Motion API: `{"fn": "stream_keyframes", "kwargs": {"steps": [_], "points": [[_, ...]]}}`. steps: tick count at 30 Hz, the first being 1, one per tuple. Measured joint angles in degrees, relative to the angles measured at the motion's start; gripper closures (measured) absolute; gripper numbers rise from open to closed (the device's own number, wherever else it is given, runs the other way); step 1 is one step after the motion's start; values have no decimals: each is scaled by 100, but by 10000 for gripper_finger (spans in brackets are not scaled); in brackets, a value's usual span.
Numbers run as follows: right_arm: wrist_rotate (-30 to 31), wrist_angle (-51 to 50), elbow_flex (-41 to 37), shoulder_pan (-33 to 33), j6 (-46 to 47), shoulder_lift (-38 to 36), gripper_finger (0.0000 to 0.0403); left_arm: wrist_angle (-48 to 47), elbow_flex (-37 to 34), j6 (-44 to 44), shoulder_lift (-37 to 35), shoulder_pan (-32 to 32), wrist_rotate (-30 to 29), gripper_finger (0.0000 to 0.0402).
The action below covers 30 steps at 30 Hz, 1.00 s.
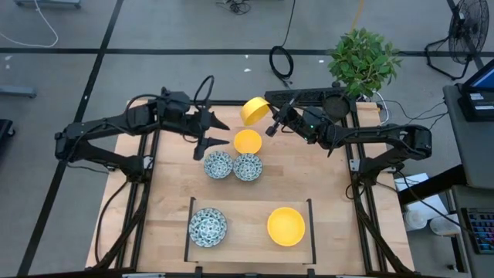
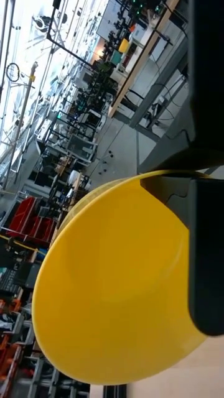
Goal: Pick & Place Mini bowls
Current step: Stack the left yellow bowl on the yellow bowl on the shelf
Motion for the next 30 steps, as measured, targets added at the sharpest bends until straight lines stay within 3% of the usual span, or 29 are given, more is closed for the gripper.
{"fn": "stream_keyframes", "kwargs": {"steps": [9, 16, 25, 30], "points": [[-2, -16, 2, -1, 46, 0, 403, 441, -478, 24, -526, 277, 309, 190], [-2, -33, 2, -1, 39, 0, 403, 1564, -1765, -159, -1655, 555, 273, 190], [-4, -35, 2, -1, 39, -2, 403, 2272, -3531, -838, -3201, 725, -966, 190], [-4, -74, 2, -1, 39, -2, 403, 2352, -4276, -1070, -4170, 725, -1298, 190]]}}
